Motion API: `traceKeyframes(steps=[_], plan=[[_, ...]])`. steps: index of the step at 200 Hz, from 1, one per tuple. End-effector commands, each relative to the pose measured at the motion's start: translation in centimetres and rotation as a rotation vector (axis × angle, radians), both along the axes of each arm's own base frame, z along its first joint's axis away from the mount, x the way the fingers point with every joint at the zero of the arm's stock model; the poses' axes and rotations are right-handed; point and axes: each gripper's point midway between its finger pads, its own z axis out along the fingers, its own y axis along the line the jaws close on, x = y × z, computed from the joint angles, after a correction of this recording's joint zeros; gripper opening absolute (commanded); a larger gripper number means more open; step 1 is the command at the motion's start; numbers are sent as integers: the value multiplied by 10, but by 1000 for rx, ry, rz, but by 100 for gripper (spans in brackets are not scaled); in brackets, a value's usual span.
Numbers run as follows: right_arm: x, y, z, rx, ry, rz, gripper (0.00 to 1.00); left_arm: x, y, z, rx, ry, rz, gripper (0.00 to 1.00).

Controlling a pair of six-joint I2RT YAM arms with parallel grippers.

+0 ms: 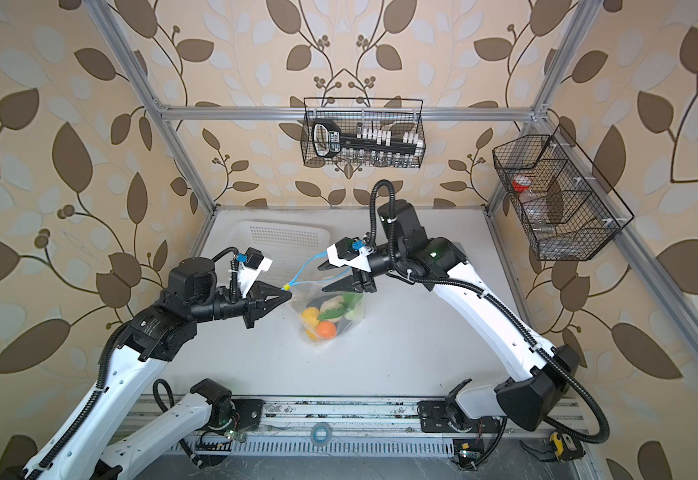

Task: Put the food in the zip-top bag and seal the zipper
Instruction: 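Move the right gripper along the zipper toward the left gripper's slider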

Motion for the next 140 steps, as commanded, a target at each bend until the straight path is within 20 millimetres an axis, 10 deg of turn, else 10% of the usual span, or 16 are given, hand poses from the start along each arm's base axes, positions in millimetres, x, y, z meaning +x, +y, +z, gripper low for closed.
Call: traceKeyframes(steps=[1,140], plan=[[-5,11,-13,-65,-3,52,46,-10,-5,31,-39,-104,-68,0],[6,70,-32,-188,2,124,43,-15,-7,31,-49,-116,-94,0]])
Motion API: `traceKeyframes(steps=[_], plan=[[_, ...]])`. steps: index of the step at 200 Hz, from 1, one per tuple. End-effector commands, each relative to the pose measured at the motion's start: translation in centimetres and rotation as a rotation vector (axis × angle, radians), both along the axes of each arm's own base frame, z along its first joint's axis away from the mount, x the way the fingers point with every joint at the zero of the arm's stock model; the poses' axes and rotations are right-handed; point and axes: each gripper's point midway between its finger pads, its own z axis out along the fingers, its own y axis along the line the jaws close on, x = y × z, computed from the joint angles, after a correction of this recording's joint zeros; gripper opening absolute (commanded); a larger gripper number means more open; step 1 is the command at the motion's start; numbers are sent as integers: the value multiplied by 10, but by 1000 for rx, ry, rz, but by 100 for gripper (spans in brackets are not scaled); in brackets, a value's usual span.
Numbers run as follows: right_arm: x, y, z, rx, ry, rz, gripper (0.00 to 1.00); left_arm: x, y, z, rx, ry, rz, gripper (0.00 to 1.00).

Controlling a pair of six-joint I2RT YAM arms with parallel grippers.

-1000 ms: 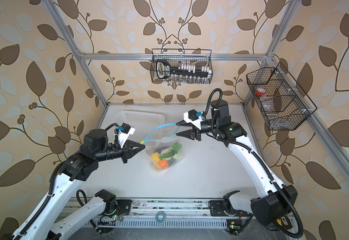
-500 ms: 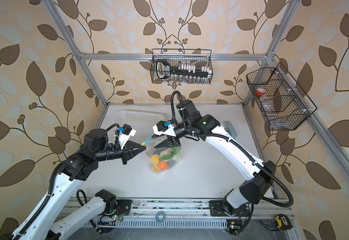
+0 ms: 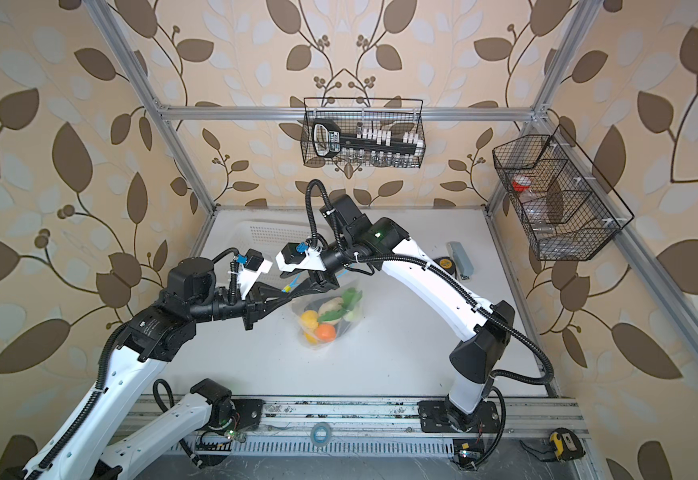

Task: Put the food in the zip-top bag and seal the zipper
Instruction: 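Move the right gripper along the zipper toward the left gripper's slider, then close the right gripper on the zipper beside the yellow slider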

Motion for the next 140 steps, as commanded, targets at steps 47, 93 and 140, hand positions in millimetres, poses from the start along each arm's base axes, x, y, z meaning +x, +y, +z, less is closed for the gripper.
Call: traceKeyframes(steps=[47,93,140], plan=[[5,-1,-11,-54,-14,-11,25,-9,-3,29,-44,-104,-43,0],[4,0,-13,-71,-27,-17,19,-9,-3,31,-49,-107,-42,0],[4,1,-16,-99,-32,-24,27,-8,-3,32,-52,-104,-39,0]])
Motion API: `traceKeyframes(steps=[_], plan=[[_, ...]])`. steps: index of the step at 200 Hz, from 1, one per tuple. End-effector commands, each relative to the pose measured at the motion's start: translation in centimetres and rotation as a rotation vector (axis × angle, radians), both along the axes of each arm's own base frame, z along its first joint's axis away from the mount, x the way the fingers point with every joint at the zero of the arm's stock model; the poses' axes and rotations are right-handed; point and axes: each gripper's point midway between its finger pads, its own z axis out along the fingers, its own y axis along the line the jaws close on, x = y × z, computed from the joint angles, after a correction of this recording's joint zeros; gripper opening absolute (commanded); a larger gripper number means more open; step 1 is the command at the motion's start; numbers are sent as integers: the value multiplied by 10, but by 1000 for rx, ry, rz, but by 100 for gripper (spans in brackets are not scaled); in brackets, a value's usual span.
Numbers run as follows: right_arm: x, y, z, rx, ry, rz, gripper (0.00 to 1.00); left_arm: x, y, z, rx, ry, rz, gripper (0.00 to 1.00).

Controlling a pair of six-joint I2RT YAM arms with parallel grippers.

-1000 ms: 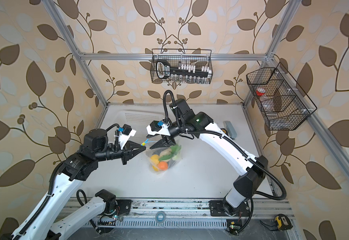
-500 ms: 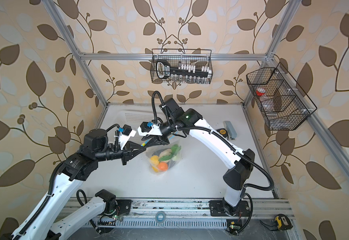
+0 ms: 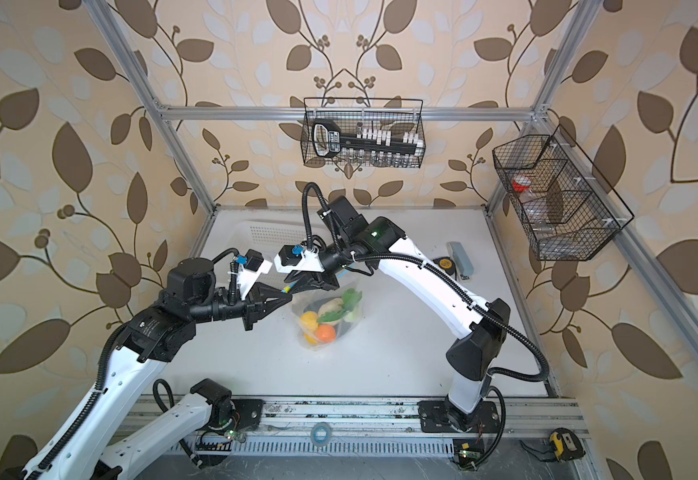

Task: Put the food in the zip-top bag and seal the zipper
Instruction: 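Close the right gripper on the zipper beside the yellow slider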

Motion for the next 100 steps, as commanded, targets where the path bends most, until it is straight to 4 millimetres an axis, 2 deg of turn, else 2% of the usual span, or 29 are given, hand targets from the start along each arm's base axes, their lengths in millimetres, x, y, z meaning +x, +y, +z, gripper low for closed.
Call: traceKeyframes(steps=[1,44,100], plan=[[-2,2,-4,-27,-15,20,27,-7,-4,32,-52,-104,-39,0],[-2,2,-2,-32,-25,14,16,-7,-2,32,-49,-110,-31,0],[0,1,-6,-59,-38,-9,11,-6,-1,34,-48,-119,-15,0]])
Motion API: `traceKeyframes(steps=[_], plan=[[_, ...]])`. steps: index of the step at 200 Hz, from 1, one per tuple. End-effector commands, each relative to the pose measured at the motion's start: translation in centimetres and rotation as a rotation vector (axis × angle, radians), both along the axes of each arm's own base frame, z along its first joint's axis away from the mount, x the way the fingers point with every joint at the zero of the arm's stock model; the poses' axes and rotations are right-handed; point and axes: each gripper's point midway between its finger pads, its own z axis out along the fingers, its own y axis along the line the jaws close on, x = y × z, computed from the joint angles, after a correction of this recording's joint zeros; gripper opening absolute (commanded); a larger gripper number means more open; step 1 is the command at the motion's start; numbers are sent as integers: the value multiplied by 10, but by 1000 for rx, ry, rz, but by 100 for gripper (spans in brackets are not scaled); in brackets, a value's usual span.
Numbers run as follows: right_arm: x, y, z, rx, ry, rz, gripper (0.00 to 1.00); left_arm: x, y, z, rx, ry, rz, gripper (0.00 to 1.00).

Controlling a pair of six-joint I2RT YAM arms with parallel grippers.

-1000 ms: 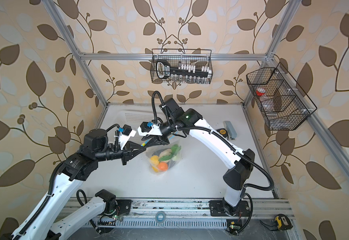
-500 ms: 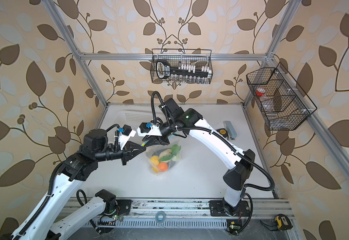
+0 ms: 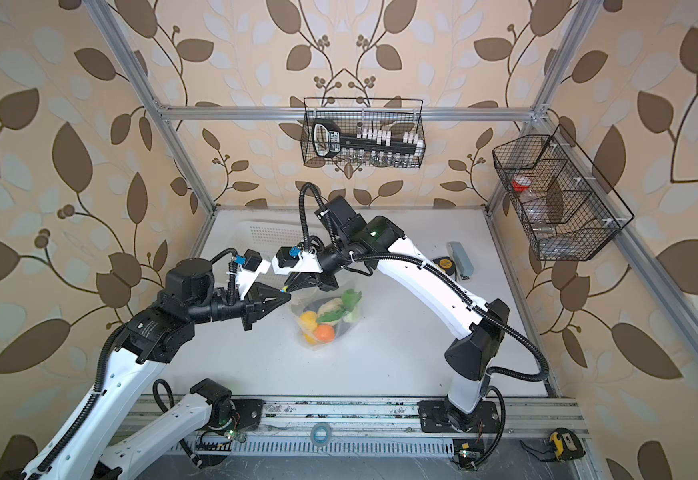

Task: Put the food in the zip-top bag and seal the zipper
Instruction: 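Close the right gripper on the zipper beside the yellow slider, then slide the yellow slider along the zipper with the left gripper, away from the right gripper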

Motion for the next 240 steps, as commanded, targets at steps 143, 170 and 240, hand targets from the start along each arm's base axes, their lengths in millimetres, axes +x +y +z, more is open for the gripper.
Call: traceKeyframes(steps=[143,170,240], plan=[[25,-23,5,-80,-102,-156,3,-8,2,37,-47,-145,0,0],[28,-29,5,-90,-108,-171,3,-7,5,36,-39,-152,16,0],[39,-44,5,-104,-117,-231,4,-7,10,33,-20,-164,42,0]])
